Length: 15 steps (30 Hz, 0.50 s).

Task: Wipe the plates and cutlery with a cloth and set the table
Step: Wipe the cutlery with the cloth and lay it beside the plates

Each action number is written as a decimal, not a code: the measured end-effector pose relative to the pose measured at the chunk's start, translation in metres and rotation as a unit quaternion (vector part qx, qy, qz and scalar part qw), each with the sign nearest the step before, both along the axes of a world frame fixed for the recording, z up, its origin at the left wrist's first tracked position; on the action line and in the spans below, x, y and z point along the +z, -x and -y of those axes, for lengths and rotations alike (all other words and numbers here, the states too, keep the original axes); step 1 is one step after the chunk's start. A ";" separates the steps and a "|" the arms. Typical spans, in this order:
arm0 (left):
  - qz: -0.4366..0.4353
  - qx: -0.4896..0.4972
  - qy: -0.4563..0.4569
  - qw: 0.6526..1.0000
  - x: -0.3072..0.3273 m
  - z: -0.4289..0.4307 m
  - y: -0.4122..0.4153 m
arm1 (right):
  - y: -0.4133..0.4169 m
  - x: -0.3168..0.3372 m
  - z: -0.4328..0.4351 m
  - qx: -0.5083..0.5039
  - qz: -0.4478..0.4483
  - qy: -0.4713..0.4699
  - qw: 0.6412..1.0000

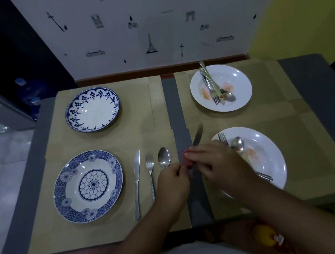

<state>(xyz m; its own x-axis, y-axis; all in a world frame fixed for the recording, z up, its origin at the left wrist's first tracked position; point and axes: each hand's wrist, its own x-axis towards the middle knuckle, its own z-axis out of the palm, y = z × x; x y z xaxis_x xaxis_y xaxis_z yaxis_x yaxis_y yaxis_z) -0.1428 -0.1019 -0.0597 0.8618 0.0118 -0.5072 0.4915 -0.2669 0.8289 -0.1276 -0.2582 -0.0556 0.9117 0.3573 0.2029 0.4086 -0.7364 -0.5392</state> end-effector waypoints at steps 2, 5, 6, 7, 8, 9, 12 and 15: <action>0.015 0.007 0.013 1.000 0.000 -0.001 0.002 | -0.001 -0.002 -0.005 0.040 0.016 0.022 0.999; 0.035 -0.003 0.007 0.999 0.000 -0.006 0.005 | -0.022 -0.003 0.004 0.023 0.029 0.049 0.998; 0.043 -0.009 0.005 0.999 0.001 -0.008 0.006 | -0.034 -0.004 0.012 -0.005 0.021 0.047 0.999; 0.049 -0.014 0.006 0.999 0.002 -0.009 0.007 | -0.046 -0.004 0.019 -0.034 0.011 0.042 0.998; 0.055 -0.020 0.008 0.998 0.003 -0.010 0.007 | -0.053 -0.003 0.024 -0.055 0.002 0.037 0.998; 0.061 -0.028 0.003 0.998 0.003 -0.010 0.006 | -0.054 -0.003 0.026 -0.061 0.002 0.037 0.997; 0.077 -0.042 -0.017 0.996 0.001 -0.011 0.005 | -0.031 0.003 0.010 -0.004 0.020 0.062 0.998; 0.103 -0.046 -0.028 0.993 -0.004 -0.016 0.006 | -0.026 0.004 0.006 0.025 0.002 0.070 0.997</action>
